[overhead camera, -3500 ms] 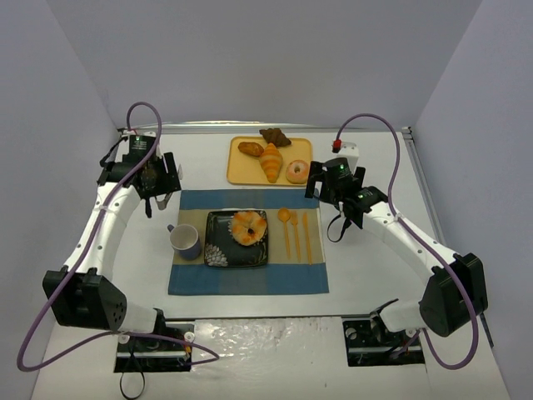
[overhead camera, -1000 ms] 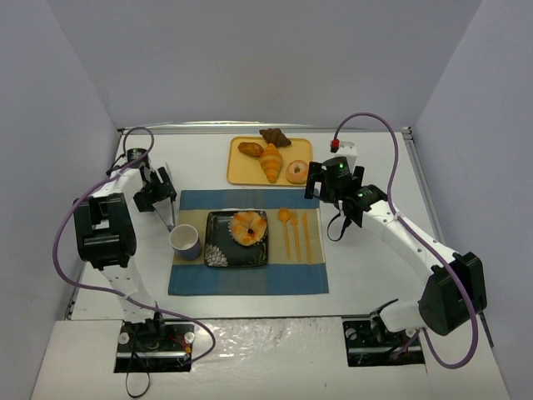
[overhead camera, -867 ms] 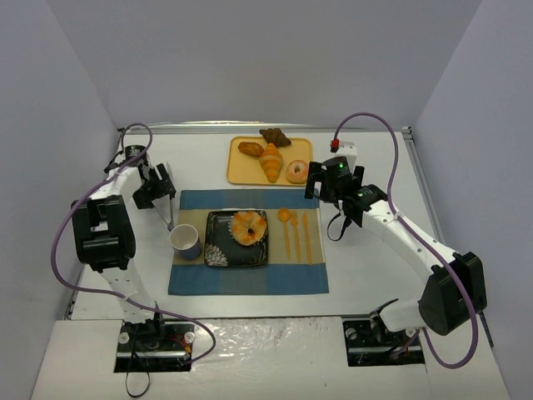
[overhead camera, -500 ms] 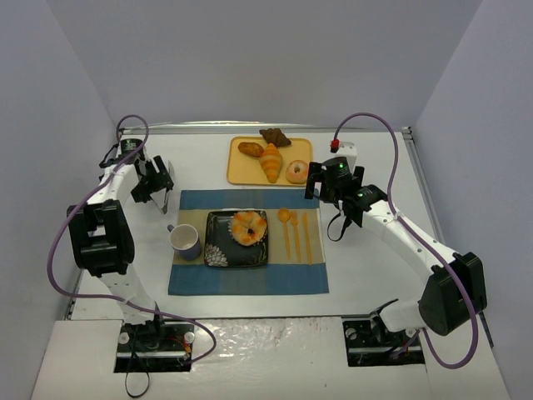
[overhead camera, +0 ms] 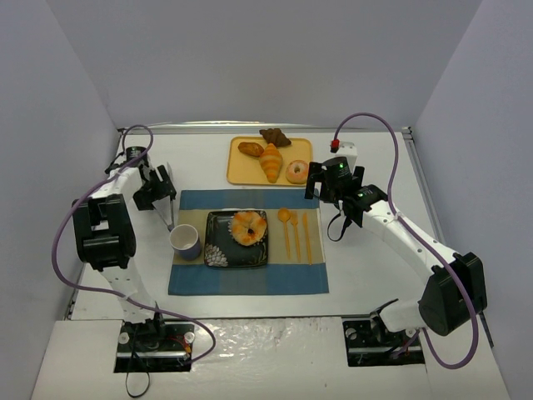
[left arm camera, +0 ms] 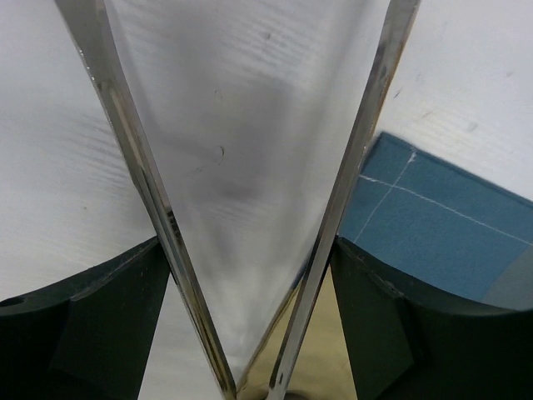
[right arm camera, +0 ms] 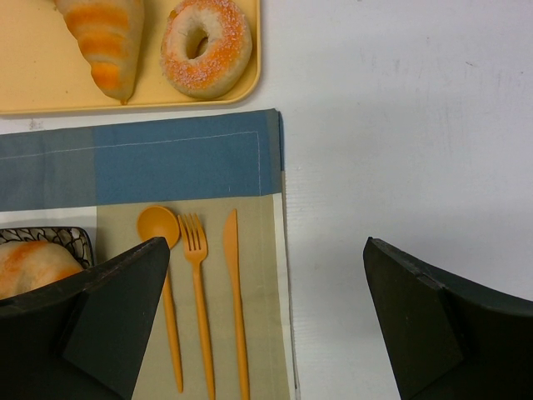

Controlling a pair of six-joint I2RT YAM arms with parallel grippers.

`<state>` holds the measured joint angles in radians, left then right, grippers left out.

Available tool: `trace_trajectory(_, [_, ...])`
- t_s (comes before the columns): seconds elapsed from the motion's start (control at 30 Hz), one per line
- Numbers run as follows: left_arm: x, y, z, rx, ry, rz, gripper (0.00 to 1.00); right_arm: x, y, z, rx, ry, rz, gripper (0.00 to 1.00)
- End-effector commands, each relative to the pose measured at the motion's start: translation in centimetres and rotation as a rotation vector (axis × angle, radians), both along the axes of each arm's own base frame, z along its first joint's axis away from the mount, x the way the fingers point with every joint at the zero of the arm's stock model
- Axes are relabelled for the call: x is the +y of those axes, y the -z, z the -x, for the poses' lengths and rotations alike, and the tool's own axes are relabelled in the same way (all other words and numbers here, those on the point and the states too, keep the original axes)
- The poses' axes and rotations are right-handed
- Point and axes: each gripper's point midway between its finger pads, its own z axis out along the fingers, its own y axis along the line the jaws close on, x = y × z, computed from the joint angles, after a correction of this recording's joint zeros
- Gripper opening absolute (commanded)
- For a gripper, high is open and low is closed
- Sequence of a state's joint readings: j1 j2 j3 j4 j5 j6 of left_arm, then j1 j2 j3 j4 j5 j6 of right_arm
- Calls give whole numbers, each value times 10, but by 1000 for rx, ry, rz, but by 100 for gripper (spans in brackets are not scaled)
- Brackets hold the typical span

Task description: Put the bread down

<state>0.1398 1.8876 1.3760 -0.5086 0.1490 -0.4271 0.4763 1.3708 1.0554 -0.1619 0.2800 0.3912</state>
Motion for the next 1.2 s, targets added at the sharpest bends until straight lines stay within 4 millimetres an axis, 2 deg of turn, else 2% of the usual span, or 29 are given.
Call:
trace_trajectory(0.0, [5, -6, -10, -48, -10, -9, 72, 1, -31, -9, -81, 5, -32, 100])
trace_trajectory(0.13, [5, -1, -8, -37, -12, -10, 73, 0, -30, -10, -78, 6, -30, 100])
trace_trajectory(0.23, [5, 1, -7, -35, -11, -9, 78, 1, -31, -9, -79, 5, -30, 100])
trace_trajectory(0.43, [6, -7, -8, -54, -10, -15, 85, 1, -30, -10, -78, 5, -31, 100])
trace_trajectory(0.77, [11, -37, -5, -87, -17, -67, 87, 1, -28, -10, -71, 6, -34, 100])
trace_trajectory(1.17, [16, -65, 0, -119, -26, -105, 88, 2, -34, -12, -84, 5, -39, 100])
